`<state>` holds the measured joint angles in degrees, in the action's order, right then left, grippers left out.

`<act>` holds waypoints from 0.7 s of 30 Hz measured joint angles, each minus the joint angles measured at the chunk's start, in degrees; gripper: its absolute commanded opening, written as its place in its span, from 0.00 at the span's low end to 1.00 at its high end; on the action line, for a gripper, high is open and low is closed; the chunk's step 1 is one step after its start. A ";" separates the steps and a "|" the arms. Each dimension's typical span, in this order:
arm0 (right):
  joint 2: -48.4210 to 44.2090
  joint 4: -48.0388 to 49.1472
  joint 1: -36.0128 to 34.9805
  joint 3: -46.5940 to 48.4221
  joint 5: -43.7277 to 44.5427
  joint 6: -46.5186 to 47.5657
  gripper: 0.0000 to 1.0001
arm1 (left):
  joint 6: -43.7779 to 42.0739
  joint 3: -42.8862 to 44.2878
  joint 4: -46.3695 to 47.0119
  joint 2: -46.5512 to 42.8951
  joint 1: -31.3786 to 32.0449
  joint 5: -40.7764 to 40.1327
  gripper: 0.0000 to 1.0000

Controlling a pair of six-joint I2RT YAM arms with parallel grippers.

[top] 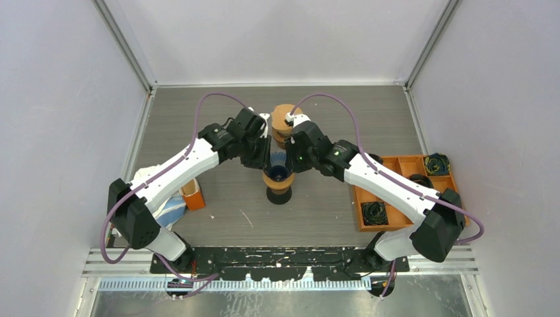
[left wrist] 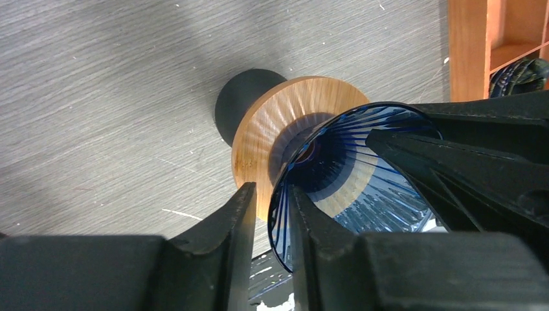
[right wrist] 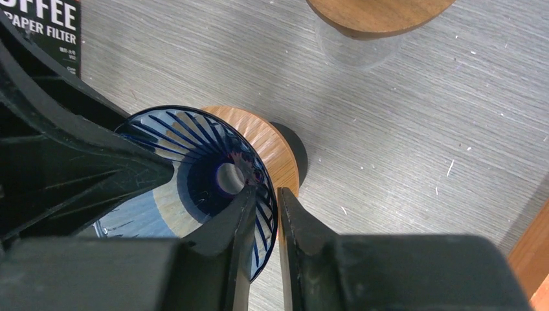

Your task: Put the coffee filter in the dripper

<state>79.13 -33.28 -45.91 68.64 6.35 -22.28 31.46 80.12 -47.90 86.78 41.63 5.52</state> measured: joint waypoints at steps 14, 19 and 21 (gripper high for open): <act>0.52 -5.60 0.02 3.74 0.68 2.34 0.51 | -0.72 4.00 -2.89 -1.01 -0.90 -4.07 0.63; -0.11 -5.40 0.00 4.55 0.02 3.34 0.63 | -0.83 3.91 -3.93 -5.64 -1.81 -6.64 0.69; -0.92 -5.27 0.00 4.52 -0.04 3.78 0.66 | -0.85 3.17 -3.87 -8.31 -2.67 -7.76 0.70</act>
<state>78.22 -38.54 -45.91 73.17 6.31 -18.50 30.61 83.29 -51.77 78.48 38.96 -2.24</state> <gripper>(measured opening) 0.617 0.680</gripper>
